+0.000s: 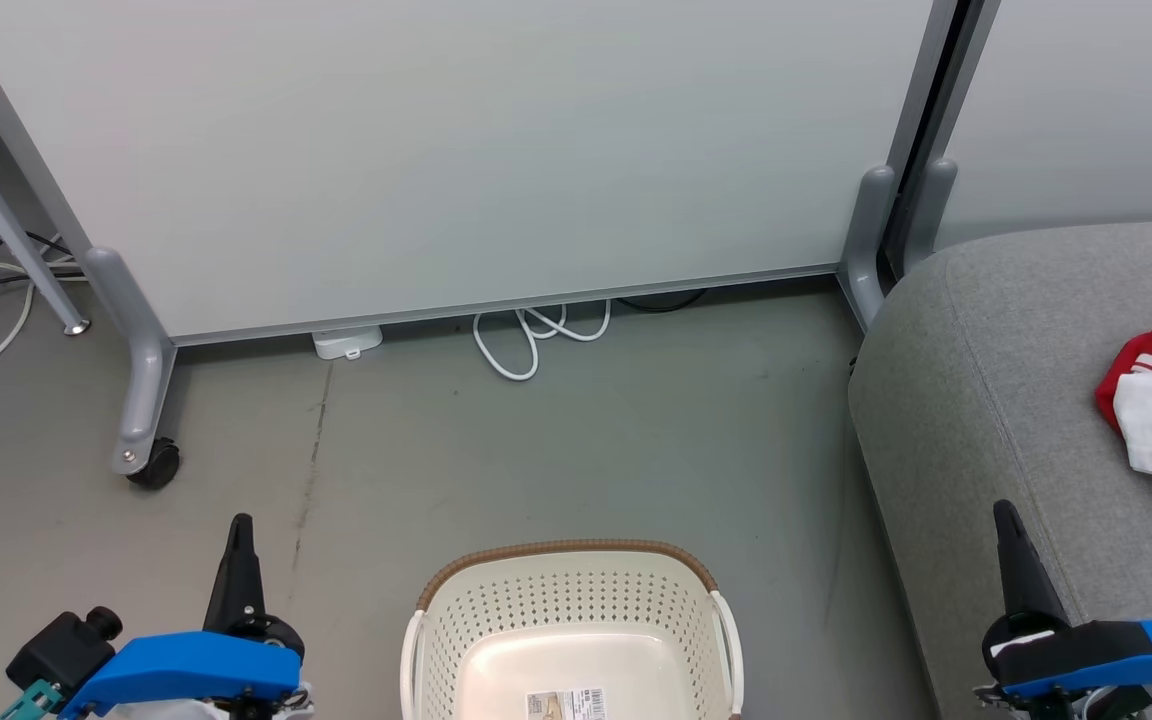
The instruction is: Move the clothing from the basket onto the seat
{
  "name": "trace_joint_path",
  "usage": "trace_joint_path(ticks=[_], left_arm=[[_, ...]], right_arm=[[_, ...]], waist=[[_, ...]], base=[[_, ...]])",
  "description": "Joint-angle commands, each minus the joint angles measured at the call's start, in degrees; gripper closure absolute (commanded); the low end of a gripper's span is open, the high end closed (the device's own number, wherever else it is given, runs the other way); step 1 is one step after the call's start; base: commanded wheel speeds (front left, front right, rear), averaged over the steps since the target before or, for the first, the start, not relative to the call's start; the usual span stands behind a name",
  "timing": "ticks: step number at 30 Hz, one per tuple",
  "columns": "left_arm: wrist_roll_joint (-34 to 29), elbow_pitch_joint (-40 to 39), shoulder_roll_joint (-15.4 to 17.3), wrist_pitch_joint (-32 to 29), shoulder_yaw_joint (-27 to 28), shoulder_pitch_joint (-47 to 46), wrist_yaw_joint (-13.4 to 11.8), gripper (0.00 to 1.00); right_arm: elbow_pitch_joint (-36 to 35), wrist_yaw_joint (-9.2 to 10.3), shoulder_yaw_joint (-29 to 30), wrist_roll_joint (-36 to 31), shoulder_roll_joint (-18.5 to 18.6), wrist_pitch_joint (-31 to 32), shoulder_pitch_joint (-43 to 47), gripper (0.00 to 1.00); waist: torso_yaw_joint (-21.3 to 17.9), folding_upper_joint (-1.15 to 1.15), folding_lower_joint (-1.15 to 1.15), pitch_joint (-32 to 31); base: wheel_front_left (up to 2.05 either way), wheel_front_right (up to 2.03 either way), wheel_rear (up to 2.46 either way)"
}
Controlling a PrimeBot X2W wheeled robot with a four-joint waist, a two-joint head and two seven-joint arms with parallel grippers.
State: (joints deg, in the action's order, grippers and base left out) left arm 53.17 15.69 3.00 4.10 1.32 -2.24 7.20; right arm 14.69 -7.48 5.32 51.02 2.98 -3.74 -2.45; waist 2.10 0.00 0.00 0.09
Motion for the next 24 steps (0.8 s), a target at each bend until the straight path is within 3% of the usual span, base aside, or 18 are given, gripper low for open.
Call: trace_joint_path(ticks=[1, 24], left_arm=[[1.87, -0.85, 0.27, -0.47, 0.57, -1.53, 0.2, 1.0], [15.91, -1.22, 0.26, -4.17, 2.22, -2.62, 0.3, 1.0]], right_arm=[[-0.79, -0.02, 0.18, 2.01, 0.08, 0.42, -1.74, 1.0], [-0.8, -0.02, 0.6, 16.71, 0.01, 4.21, -2.66, 1.0]], waist=[[-0.04, 0.0, 0.0, 0.0], [-0.66, 0.0, 0.0, 0.03]], base=[[0.0, 0.0, 0.0], [0.0, 0.0, 0.0]])
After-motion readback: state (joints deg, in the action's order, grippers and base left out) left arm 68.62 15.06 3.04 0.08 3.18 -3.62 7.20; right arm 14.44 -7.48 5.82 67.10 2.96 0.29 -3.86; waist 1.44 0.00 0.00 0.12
